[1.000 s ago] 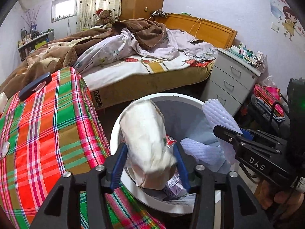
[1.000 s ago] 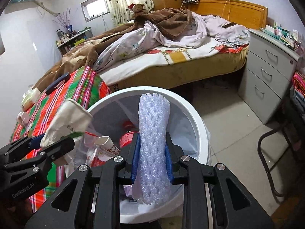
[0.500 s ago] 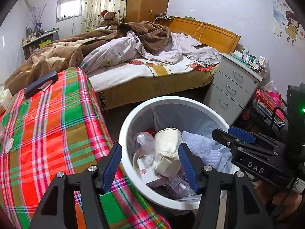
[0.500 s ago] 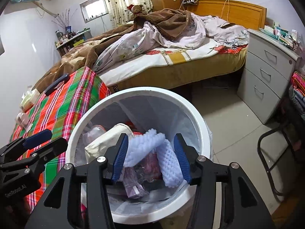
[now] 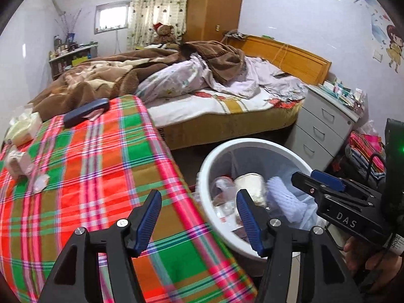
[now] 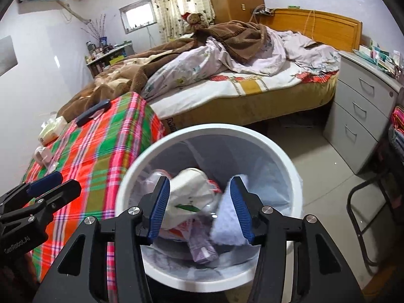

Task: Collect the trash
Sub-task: 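Move both open tools back over the bed toward the two cups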

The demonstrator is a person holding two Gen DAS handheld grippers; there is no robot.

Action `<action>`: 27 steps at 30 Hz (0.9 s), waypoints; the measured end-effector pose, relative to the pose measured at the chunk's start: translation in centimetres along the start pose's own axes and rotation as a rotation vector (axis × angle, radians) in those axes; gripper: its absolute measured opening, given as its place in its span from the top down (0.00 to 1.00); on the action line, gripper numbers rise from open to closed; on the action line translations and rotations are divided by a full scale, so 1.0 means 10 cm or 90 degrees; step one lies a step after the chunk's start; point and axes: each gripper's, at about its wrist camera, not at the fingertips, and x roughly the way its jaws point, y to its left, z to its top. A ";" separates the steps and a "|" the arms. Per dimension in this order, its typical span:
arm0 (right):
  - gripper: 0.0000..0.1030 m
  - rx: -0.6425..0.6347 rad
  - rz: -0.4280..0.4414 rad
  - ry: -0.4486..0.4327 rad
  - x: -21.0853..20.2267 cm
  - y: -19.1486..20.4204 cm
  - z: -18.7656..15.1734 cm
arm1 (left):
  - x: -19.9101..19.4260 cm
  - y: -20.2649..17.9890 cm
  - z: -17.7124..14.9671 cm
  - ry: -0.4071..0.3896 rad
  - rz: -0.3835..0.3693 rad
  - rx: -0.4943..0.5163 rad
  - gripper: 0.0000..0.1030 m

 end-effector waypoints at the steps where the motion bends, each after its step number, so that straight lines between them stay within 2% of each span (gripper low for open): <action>1: 0.50 -0.005 0.004 -0.002 0.00 0.05 0.00 | -0.03 0.05 -0.01 -0.002 0.006 -0.004 0.40; 9: 0.50 -0.028 0.031 -0.013 -0.01 0.30 0.02 | -0.24 0.41 -0.06 -0.021 0.043 -0.032 0.40; 27: 0.50 -0.113 0.118 -0.006 0.14 1.24 0.01 | -0.59 1.47 -0.19 -0.047 0.139 -0.114 0.40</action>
